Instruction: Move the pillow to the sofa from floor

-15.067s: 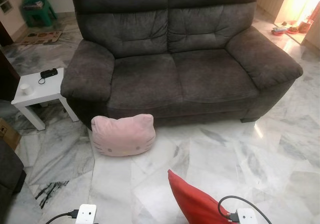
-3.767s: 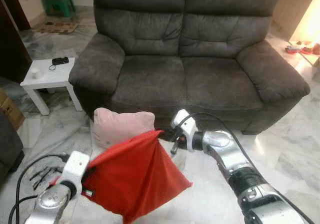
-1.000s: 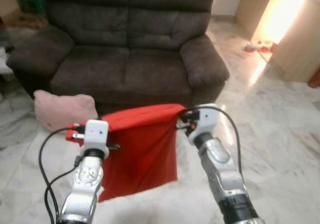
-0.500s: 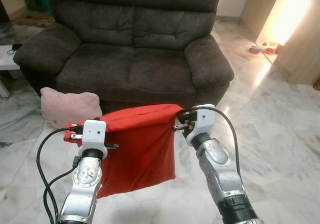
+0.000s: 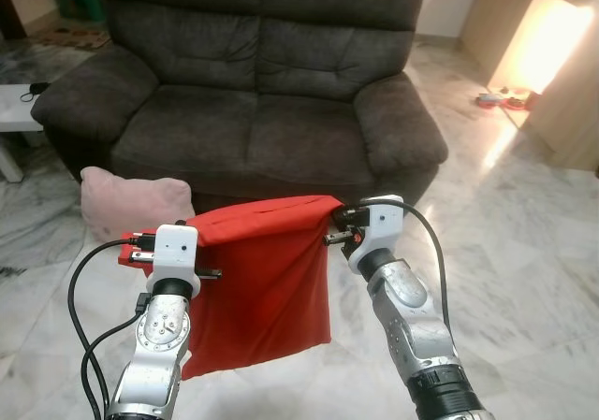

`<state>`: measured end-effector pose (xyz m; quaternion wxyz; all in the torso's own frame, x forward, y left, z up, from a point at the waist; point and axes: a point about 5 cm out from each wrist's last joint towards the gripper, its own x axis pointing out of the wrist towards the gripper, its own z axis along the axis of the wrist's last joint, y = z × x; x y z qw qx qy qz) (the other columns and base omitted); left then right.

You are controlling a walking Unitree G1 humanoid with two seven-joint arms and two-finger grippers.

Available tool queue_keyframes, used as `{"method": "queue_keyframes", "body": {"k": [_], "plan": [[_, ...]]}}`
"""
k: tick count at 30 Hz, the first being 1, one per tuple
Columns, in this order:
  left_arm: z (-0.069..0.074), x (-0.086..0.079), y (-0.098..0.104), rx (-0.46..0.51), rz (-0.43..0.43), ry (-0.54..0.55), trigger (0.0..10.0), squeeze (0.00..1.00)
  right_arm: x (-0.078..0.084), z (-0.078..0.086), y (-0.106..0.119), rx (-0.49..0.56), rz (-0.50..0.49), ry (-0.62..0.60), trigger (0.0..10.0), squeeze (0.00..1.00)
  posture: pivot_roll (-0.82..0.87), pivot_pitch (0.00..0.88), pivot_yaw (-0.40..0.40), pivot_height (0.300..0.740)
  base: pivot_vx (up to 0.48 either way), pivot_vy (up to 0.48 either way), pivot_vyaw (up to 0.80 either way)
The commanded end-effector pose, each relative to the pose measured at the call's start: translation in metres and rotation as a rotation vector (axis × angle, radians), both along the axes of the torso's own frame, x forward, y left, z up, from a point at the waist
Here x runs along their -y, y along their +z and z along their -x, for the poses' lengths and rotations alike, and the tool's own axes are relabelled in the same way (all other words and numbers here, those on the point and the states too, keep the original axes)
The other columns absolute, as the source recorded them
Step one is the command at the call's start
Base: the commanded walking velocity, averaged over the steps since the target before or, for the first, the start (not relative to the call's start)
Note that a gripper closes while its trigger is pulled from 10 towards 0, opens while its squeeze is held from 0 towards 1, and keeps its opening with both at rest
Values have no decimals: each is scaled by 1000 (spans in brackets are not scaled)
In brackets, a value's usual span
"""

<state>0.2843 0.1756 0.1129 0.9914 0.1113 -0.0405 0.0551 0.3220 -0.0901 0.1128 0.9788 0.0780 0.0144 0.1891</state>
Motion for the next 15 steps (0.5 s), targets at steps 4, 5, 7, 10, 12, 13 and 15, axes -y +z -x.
{"method": "queue_keyframes", "body": {"k": [4,5,7,10,12,13,15], "plan": [[-5,4,27,135,16,-15,10000,0,-3,-6,17,63,-28,6,10000,0,115,0,-93,740,352,0,-322],[-5,4,27,135,16,-16,10000,0,-3,-6,17,63,-29,6,10000,0,116,0,-93,740,352,0,-800],[-5,4,27,135,16,-18,10000,0,-2,-6,17,71,-20,5,10000,0,114,0,-91,740,351,0,-400],[-6,4,27,136,15,-19,10000,0,-3,-6,17,72,-22,7,10000,0,116,0,-92,740,352,0,0],[-6,4,27,136,15,-19,10000,0,-3,-6,17,71,-23,8,10000,0,116,0,-92,740,356,0,0],[-6,4,27,136,15,-18,10000,0,-3,-6,18,73,-27,7,10000,0,117,0,-92,740,352,0,0],[-5,4,27,137,15,-17,10000,0,-3,-6,18,74,-27,7,10000,0,117,0,-92,740,352,0,0]]}}
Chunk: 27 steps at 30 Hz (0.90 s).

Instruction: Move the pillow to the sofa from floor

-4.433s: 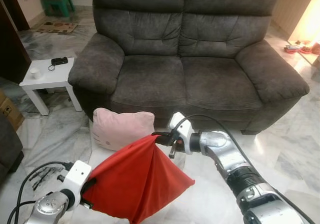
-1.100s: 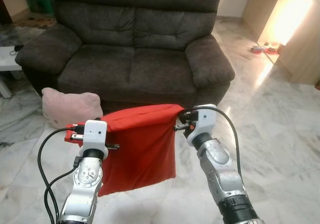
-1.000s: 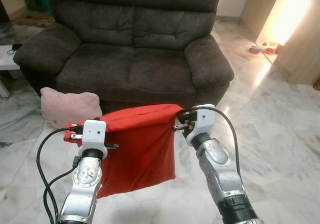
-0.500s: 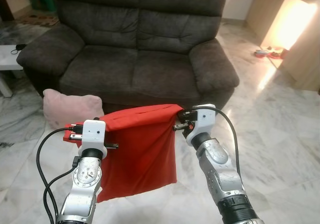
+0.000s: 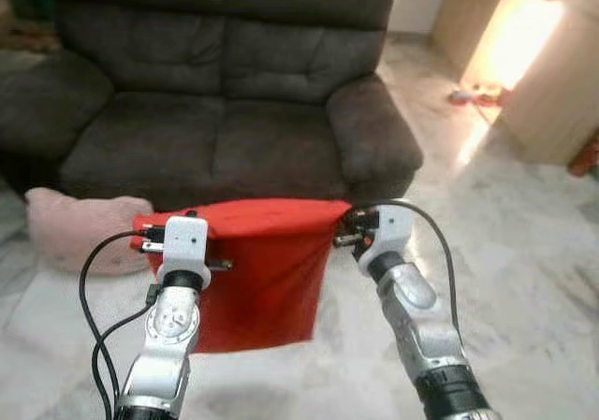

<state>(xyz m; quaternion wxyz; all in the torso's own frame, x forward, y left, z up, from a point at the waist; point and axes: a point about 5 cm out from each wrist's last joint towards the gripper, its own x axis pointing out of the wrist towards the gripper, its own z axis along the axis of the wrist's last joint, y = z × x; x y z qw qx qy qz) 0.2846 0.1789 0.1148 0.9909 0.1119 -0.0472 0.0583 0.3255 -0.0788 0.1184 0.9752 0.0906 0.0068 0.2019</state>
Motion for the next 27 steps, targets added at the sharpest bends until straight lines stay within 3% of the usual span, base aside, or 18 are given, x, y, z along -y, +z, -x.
{"method": "queue_keyframes", "body": {"k": [1,8,20,27], "plan": [[-5,7,26,122,16,-21,10000,0,8,-3,12,62,7,-17,10000,0,117,0,-91,740,356,0,0],[-5,7,26,125,16,-17,10000,0,4,-1,15,99,38,25,10000,0,117,0,-91,740,355,0,0],[-5,6,26,125,19,-15,10000,0,-1,2,17,128,51,68,10000,0,117,0,-92,740,353,0,762],[-6,7,26,125,25,-15,10000,0,-1,2,16,119,42,71,10000,0,116,0,-92,740,354,0,0]]}}
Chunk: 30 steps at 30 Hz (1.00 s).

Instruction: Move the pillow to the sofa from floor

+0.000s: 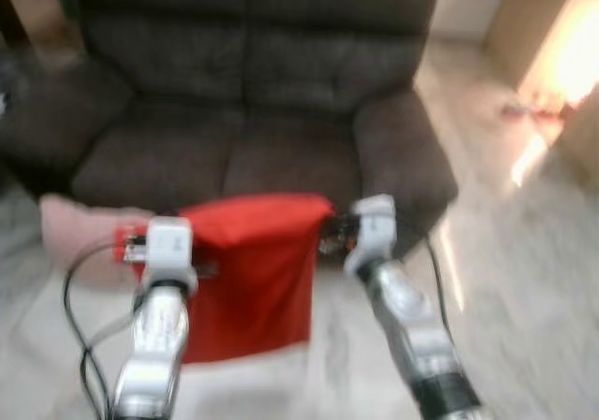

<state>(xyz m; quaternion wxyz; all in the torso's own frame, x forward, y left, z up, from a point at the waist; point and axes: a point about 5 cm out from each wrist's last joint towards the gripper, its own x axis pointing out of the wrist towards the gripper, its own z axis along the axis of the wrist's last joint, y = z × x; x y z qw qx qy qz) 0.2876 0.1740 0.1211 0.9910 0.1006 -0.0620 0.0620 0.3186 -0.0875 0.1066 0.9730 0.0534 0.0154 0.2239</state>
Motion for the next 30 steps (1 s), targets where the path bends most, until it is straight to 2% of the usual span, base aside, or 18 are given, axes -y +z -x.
{"method": "queue_keyframes", "body": {"k": [1,30], "plan": [[-3,2,19,94,5,-17,10000,0,-10,-5,27,115,-37,31,10000,0,116,0,-92,740,352,0,0],[-3,0,21,102,6,-11,10000,0,-12,-7,29,107,-63,32,10000,0,123,0,-97,740,353,0,0]]}}
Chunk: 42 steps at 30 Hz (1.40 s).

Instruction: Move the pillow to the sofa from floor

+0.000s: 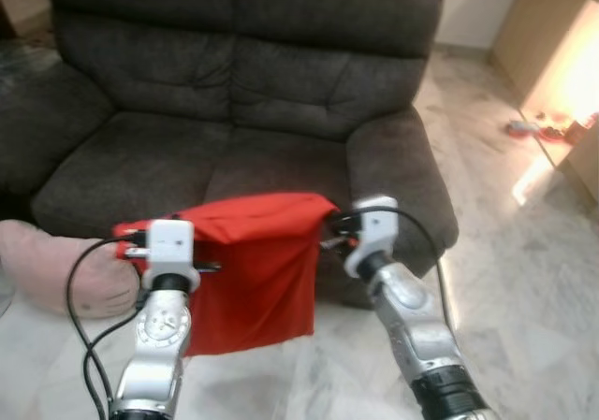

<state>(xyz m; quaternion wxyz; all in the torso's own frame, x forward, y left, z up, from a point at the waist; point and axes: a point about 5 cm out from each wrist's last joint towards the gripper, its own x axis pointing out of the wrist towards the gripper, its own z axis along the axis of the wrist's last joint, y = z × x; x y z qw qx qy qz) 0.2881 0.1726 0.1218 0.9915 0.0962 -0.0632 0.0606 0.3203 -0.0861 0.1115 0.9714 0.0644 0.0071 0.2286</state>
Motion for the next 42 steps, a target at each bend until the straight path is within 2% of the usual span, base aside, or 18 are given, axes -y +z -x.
{"method": "queue_keyframes", "body": {"k": [1,10,30,38,42], "plan": [[-2,-1,20,98,-2,-7,10000,0,-10,-5,24,94,-39,20,10000,0,123,0,-97,740,360,0,0],[-3,-1,20,96,-1,-10,10000,0,-9,-7,24,83,-37,9,10000,0,118,0,-98,740,354,0,-547],[-3,-3,22,99,-4,-9,10000,0,-13,-6,25,104,-39,22,10000,0,121,0,-96,740,353,0,0],[-1,0,31,132,-3,-20,10000,0,-14,-5,28,115,-52,27,10000,0,117,0,-94,740,0,0,0],[4,-4,41,169,-14,4,10000,0,-14,-5,30,124,-67,24,10000,0,120,0,-91,740,0,0,0]]}}
